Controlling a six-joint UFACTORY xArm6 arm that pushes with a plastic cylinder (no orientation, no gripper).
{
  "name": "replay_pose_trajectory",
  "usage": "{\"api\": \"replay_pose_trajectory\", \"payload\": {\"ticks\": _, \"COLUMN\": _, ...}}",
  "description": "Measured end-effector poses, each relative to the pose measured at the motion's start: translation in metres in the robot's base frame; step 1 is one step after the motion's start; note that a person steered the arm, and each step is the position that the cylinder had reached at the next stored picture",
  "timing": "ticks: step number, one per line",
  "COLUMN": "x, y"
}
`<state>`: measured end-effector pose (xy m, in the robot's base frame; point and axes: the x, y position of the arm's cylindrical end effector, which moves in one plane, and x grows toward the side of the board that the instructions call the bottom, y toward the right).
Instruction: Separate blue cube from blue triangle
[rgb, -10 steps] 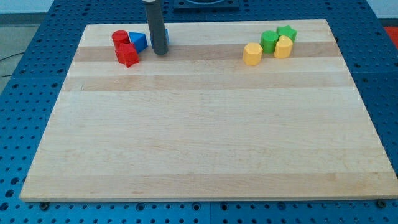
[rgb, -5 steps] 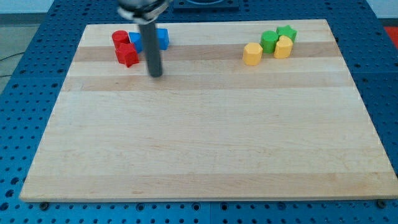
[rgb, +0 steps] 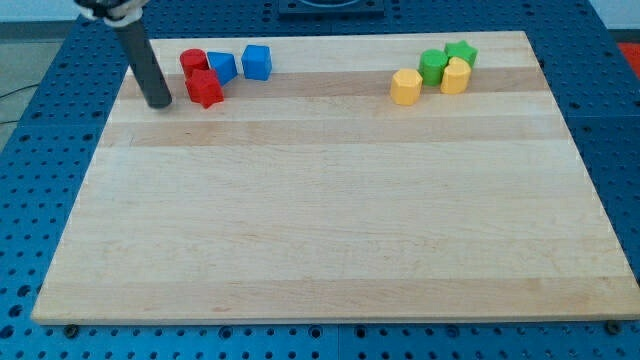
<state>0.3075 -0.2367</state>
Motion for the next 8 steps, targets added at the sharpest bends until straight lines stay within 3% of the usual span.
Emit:
{"api": "replay_pose_trajectory", "payload": {"ticks": 1, "x": -0.025, "y": 0.000}}
{"api": "replay_pose_trajectory", "payload": {"ticks": 2, "x": -0.080, "y": 0.005}}
{"api": "replay_pose_trajectory", "payload": {"ticks": 3, "x": -0.083, "y": 0.015}}
{"api": "replay_pose_trajectory", "payload": {"ticks": 5, "x": -0.069, "y": 0.143}}
{"api": "replay_pose_trajectory", "payload": {"ticks": 8, "x": -0.049, "y": 0.145}}
